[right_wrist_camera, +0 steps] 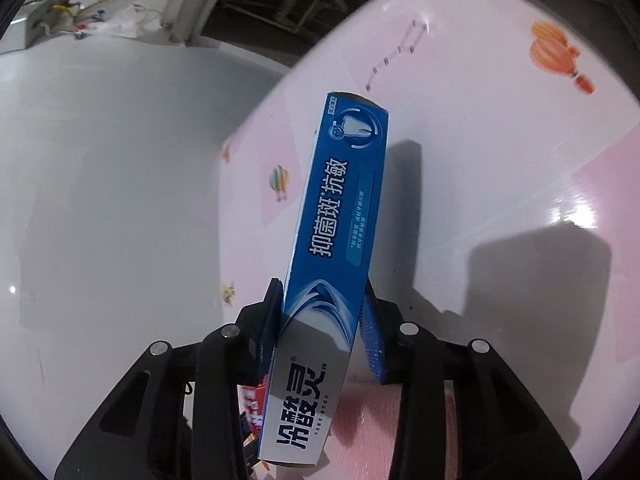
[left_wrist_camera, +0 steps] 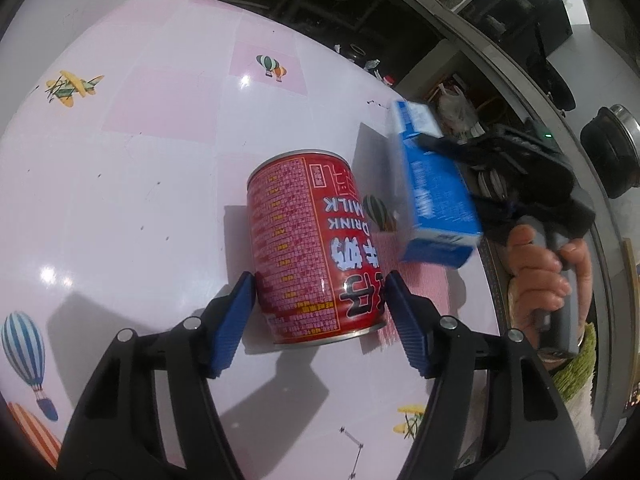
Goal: Collect trash
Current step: 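Grasp the red can with the left tool while the right tool grasps the toothpaste box, then lift the red can with the left tool while the right tool holds the toothpaste box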
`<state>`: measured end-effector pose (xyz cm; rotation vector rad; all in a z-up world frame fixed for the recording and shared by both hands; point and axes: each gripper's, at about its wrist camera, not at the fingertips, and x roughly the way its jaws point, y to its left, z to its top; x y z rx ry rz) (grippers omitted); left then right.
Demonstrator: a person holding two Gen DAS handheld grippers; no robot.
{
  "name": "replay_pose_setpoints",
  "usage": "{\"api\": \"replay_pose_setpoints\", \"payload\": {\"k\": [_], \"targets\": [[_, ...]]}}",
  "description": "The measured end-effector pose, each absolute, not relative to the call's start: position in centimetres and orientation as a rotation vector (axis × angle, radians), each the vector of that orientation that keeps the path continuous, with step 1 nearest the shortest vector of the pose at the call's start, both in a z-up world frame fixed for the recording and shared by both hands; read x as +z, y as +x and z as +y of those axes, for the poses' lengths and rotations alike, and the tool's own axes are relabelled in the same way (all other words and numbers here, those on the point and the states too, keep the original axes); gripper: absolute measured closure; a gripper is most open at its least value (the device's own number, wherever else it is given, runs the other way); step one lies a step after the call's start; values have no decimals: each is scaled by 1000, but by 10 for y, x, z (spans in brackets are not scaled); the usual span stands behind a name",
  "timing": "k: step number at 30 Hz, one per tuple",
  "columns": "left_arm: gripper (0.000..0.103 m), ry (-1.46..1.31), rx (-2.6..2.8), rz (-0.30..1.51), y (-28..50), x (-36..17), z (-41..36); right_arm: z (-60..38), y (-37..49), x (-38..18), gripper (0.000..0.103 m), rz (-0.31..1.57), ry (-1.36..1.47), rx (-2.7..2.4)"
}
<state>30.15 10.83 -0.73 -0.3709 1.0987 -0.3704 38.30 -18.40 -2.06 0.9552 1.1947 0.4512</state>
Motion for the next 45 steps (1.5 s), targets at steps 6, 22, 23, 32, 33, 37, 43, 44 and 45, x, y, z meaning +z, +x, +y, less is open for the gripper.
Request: {"api": "replay_pose_setpoints", "payload": {"k": [6,22,23,32,33,37,43,44,45], "targets": [[40,-245,-388,1084,272,5,108,-211,332,17,66,1119,837,438],[41,84,-389,1024,177,47,98,-231,164,16,66,1064,698,285],[41,113,-393,1024,172,51,96,-231,158,13,66,1072,710,287],[40,266,-439,1085,162,70,85,-227,143,2,66,1084,707,280],[40,272,-446,1102,164,69,85,-225,144,1,66,1084,700,280],[40,344,-457,1167,173,67,80,-221,143,0,66,1082,685,295],[41,443,-459,1225,185,66,65,-212,143,-5,66,1080,659,315],[42,461,-463,1231,187,66,62,-212,143,-6,67,1077,661,319],[43,473,-464,1232,188,66,59,-212,143,-6,67,1072,659,325]]}}
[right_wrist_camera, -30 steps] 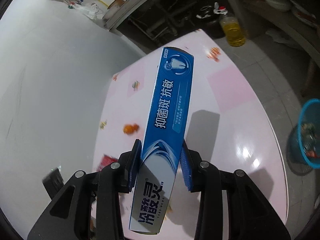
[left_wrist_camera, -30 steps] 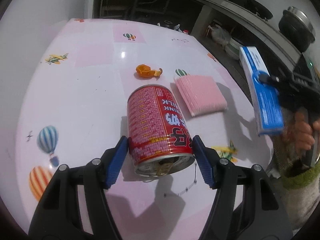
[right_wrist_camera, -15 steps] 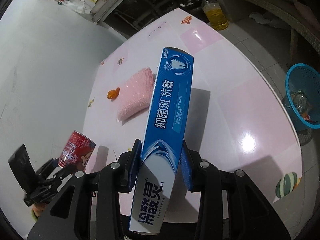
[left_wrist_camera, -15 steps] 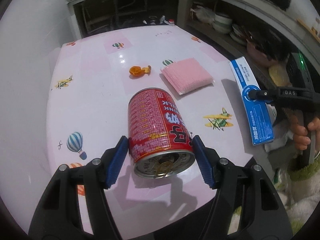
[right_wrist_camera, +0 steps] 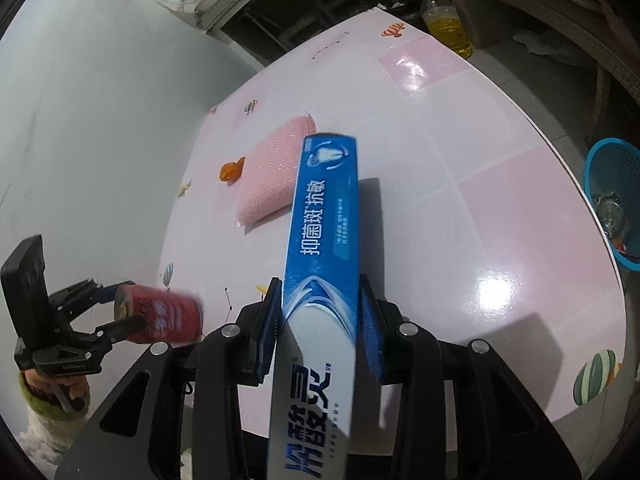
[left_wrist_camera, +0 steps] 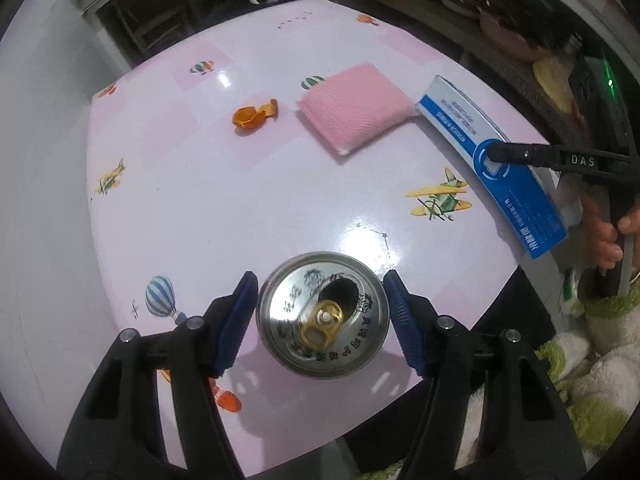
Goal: Collect trash
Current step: 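Lift the red can with the left tool while the right tool holds the toothpaste box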
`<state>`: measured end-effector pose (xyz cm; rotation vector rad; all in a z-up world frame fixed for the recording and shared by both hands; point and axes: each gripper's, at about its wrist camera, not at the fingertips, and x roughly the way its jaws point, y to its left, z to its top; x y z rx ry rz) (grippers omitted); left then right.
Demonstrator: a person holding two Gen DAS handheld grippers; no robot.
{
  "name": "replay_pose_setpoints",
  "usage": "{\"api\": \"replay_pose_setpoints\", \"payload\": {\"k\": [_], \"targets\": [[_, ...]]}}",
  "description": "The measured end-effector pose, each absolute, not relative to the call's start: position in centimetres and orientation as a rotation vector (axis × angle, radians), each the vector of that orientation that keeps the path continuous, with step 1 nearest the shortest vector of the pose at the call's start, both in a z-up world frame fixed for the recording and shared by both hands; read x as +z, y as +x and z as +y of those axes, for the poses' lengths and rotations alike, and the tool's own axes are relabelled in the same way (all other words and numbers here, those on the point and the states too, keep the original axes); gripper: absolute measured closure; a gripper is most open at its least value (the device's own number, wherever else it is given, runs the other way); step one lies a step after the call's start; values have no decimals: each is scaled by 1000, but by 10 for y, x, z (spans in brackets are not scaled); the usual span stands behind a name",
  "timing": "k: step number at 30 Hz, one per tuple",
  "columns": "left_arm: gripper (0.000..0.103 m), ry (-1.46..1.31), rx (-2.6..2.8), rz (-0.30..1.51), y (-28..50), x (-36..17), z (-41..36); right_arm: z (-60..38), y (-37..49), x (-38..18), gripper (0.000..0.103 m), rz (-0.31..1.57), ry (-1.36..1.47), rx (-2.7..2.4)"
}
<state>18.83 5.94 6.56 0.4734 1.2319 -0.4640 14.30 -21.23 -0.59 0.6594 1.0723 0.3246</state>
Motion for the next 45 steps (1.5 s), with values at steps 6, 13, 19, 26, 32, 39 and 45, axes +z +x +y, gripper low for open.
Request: {"api": "replay_pose_setpoints", "payload": {"k": [6,13,19,26,32,39,45], "targets": [[43,464,-442,1225,191,65,55,-221,141,-8,67,1048,687,319],[43,409,-428,1134,173,65,64,-225,141,-11,67,1047,687,298],[34,314,-439,1050,163,66,78,-228,143,-11,67,1055,687,284],[23,204,-446,894,144,73,98,-237,144,-16,59,1074,748,282],[21,119,-443,845,125,60,118,-240,139,-19,47,1108,765,266],[21,43,-409,837,117,40,127,-236,126,-3,36,1086,555,127],[21,87,-397,800,109,36,122,-201,126,2,33,1108,376,149]]}}
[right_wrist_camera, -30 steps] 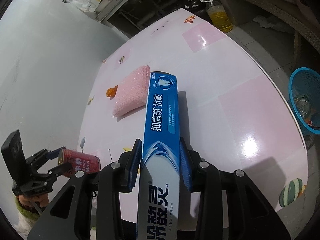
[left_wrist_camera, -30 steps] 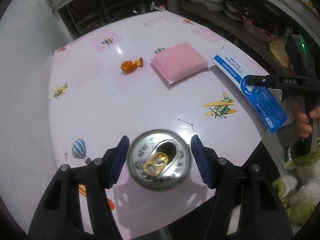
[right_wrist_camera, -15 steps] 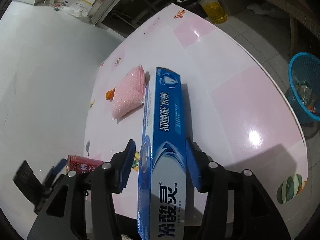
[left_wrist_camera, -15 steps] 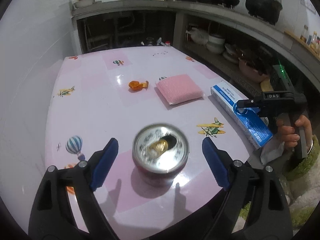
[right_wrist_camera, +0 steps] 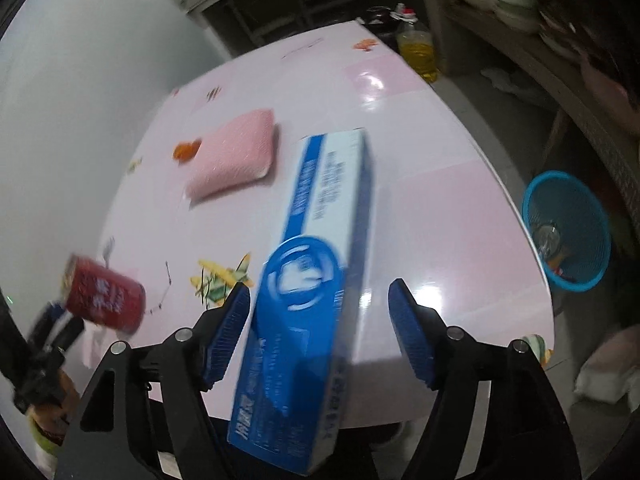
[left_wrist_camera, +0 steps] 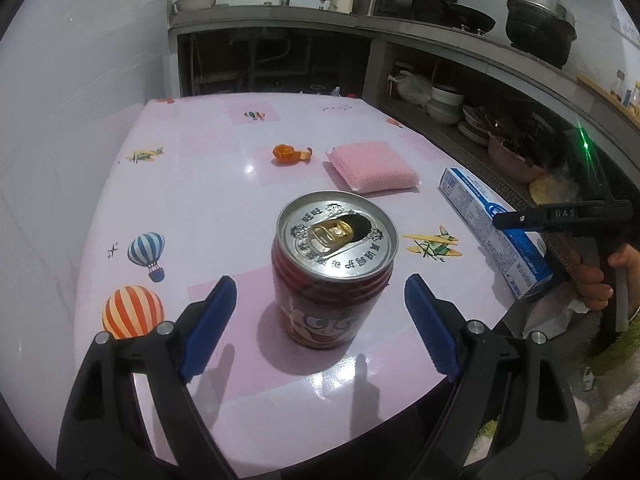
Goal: Collect trash
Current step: 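Lift the red can with the left tool while the right tool holds the toothpaste box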
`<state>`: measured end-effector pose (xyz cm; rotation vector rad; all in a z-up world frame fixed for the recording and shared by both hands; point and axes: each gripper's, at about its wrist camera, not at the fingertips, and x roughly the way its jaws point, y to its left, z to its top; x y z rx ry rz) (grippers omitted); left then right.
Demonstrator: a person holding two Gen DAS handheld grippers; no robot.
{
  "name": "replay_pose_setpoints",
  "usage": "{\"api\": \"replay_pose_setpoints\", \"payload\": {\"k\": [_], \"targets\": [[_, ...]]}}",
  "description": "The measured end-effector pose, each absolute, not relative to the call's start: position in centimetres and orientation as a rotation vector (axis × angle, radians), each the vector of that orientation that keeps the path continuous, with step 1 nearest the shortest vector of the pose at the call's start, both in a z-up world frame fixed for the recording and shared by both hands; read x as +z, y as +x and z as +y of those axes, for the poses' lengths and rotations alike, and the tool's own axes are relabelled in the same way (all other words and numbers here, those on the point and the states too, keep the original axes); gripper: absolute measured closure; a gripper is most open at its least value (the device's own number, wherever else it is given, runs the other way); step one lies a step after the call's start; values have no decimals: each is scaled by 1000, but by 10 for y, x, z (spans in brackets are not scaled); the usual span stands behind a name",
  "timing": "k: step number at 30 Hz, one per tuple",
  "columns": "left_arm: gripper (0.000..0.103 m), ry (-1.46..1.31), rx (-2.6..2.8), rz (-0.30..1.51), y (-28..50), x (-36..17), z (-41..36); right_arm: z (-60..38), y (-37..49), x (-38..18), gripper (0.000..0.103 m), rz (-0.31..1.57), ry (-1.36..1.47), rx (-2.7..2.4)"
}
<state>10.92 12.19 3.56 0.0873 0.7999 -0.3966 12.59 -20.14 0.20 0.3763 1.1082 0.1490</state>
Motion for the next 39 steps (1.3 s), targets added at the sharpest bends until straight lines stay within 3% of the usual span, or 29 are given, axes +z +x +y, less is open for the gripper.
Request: {"api": "replay_pose_setpoints", "payload": {"k": [13,17,21,31,39], "targets": [[21,176,-311,819,116,21,97,-172,127,-3,33,1122,221,77],[21,185,-273,836,125,18,90,-171,128,-4,46,1112,218,46],[21,158,-247,878,133,13,89,-173,128,-4,49,1102,228,39],[41,131,-211,934,143,6,86,-177,119,-3,54,1105,240,38],[41,130,-210,937,145,5,86,-175,124,-4,52,1113,239,36]]}}
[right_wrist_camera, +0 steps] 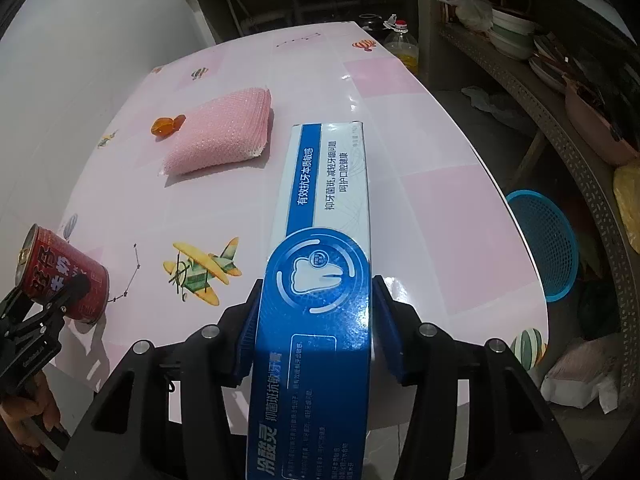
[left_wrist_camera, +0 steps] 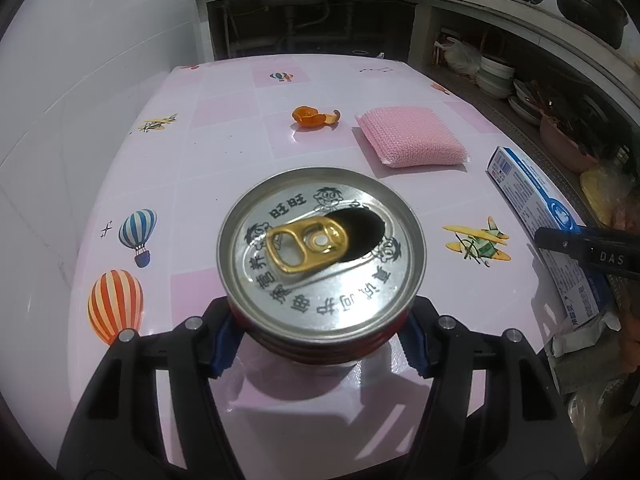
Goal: Collect trash
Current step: 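Lift the red can with the left tool while the right tool holds the toothpaste box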
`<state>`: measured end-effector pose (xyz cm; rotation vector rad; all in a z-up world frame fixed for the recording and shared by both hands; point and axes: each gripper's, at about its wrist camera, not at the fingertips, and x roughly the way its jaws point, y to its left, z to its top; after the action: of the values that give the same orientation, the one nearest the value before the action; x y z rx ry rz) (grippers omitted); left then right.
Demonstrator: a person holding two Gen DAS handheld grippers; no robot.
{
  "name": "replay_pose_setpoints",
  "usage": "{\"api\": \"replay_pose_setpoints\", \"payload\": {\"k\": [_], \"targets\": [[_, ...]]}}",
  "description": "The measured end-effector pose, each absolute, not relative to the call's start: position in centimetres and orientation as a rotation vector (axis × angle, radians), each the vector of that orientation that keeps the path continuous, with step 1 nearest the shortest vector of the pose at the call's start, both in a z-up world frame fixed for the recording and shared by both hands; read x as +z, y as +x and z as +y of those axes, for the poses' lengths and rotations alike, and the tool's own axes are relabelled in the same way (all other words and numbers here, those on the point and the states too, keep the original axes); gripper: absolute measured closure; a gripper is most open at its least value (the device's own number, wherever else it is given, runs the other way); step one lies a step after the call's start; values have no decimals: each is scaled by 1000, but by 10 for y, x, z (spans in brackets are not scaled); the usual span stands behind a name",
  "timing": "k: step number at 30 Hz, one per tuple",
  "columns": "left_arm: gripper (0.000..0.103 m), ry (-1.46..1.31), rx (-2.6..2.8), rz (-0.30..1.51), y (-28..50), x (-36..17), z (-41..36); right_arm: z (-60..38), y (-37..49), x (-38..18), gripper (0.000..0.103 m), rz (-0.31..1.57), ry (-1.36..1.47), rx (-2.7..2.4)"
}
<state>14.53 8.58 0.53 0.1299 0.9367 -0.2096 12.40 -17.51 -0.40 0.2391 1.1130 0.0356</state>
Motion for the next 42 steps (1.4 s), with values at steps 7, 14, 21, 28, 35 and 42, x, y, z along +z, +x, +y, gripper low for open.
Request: {"api": "replay_pose_setpoints", "payload": {"k": [7,14,21,28,35,42], "targets": [[41,133,-210,937,145,5,86,-173,126,-5,52,1117,226,29],[41,159,-205,939,143,8,82,-171,129,-4,48,1131,213,39],[41,153,-201,931,140,14,84,-169,130,-5,48,1130,205,35],[41,137,-205,924,138,15,86,-169,131,-6,51,1131,200,29],[41,107,-231,903,134,19,89,-176,125,-1,56,1102,244,45],[41,107,-290,867,133,32,77,-191,112,8,57,1059,336,63]]}}
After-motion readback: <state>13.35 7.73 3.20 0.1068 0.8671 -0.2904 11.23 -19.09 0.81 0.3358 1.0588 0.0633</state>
